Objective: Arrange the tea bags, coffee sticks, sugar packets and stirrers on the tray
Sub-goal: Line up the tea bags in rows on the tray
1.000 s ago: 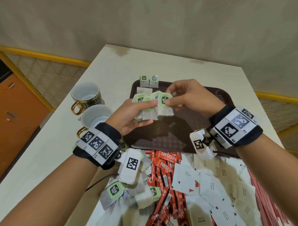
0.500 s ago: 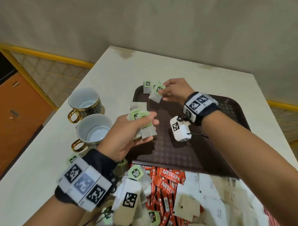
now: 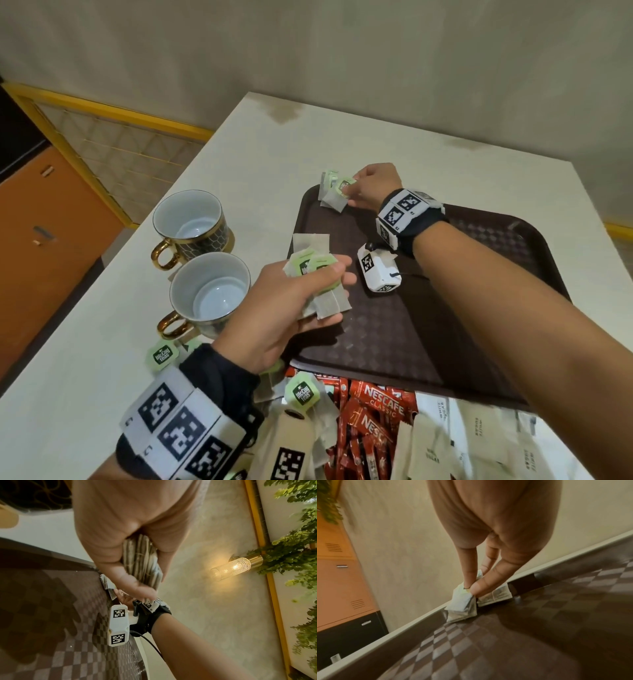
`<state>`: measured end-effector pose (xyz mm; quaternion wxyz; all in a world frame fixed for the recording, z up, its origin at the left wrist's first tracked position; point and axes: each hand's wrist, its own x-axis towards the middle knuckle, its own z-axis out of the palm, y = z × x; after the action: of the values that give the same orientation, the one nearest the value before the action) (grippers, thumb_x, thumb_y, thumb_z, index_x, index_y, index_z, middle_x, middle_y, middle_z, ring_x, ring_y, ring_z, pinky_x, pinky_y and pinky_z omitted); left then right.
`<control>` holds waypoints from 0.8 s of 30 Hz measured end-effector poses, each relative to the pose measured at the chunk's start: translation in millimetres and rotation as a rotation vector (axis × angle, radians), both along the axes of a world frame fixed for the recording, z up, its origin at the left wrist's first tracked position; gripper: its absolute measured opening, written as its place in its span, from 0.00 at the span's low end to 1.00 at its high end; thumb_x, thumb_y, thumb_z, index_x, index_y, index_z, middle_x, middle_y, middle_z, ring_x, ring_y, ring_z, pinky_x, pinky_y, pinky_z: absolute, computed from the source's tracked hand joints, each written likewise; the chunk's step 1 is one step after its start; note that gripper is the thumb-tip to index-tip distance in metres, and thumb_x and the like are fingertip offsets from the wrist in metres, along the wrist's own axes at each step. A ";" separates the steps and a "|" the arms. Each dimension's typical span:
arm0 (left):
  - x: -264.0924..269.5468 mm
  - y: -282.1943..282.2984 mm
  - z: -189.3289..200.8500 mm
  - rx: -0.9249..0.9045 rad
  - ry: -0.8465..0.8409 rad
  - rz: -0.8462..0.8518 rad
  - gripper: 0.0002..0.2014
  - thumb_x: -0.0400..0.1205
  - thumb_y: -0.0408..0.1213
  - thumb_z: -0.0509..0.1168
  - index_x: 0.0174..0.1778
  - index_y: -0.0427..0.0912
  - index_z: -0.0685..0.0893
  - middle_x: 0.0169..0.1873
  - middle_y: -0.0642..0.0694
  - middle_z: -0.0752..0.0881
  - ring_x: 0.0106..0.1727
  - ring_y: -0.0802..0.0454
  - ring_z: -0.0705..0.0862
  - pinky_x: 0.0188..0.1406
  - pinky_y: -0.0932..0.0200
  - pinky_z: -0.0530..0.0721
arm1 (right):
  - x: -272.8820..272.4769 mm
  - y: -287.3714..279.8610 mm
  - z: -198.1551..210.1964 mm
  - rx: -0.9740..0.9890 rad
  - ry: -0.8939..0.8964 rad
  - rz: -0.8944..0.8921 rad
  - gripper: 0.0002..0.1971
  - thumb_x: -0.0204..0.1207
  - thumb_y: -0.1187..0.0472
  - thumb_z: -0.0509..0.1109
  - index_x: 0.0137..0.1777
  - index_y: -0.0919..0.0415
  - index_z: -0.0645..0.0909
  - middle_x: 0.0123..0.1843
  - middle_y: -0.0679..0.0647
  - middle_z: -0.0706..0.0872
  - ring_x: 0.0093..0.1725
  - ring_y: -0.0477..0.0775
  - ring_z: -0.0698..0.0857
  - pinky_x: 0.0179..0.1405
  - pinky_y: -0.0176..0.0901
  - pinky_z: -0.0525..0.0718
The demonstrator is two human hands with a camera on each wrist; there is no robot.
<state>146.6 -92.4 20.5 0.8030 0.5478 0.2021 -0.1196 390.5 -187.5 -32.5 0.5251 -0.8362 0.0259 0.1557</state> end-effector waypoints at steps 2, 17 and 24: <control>0.2 -0.2 -1.6 -0.004 0.002 -0.008 0.09 0.81 0.38 0.69 0.56 0.45 0.89 0.46 0.48 0.93 0.44 0.57 0.90 0.36 0.63 0.88 | -0.7 -6.6 5.1 0.043 0.013 -0.034 0.13 0.67 0.73 0.80 0.33 0.60 0.79 0.44 0.61 0.87 0.44 0.58 0.90 0.39 0.47 0.91; -0.5 -1.1 -10.5 -0.022 0.032 -0.022 0.08 0.81 0.39 0.69 0.55 0.46 0.90 0.46 0.48 0.93 0.45 0.57 0.91 0.36 0.63 0.87 | 9.2 -26.9 8.9 -0.289 -0.146 0.166 0.15 0.64 0.74 0.82 0.32 0.62 0.78 0.40 0.61 0.84 0.38 0.61 0.89 0.40 0.51 0.92; 1.6 -0.1 -15.1 -0.030 0.034 -0.020 0.09 0.81 0.40 0.69 0.55 0.46 0.89 0.47 0.48 0.93 0.46 0.56 0.91 0.36 0.63 0.87 | 15.1 -17.9 7.4 -0.420 -0.280 0.223 0.15 0.63 0.71 0.84 0.44 0.65 0.81 0.40 0.54 0.79 0.40 0.60 0.85 0.38 0.55 0.91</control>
<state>148.2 -92.5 5.4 0.8063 0.5356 0.2086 -0.1398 405.6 -205.4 -25.2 0.3184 -0.9379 -0.1073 0.0867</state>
